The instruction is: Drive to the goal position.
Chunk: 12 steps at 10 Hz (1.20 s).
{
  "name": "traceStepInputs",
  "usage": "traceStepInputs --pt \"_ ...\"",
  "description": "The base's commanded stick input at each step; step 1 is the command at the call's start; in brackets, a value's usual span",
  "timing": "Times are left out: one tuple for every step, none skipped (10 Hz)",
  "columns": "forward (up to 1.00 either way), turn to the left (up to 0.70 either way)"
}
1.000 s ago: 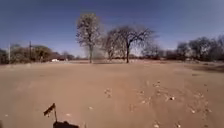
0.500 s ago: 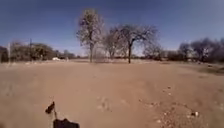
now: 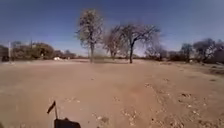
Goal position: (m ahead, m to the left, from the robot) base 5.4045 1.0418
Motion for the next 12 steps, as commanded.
traceStepInputs --pt "1.0 0.0" --pt "1.0 0.0" --pt "1.0 0.0" --pt "1.0 0.0" --pt "1.0 0.0" --pt "1.0 0.0" --pt "1.0 0.0" --pt "1.0 0.0" --pt "1.0 0.0" --pt "1.0 0.0" --pt "1.0 0.0" --pt "1.0 0.0"
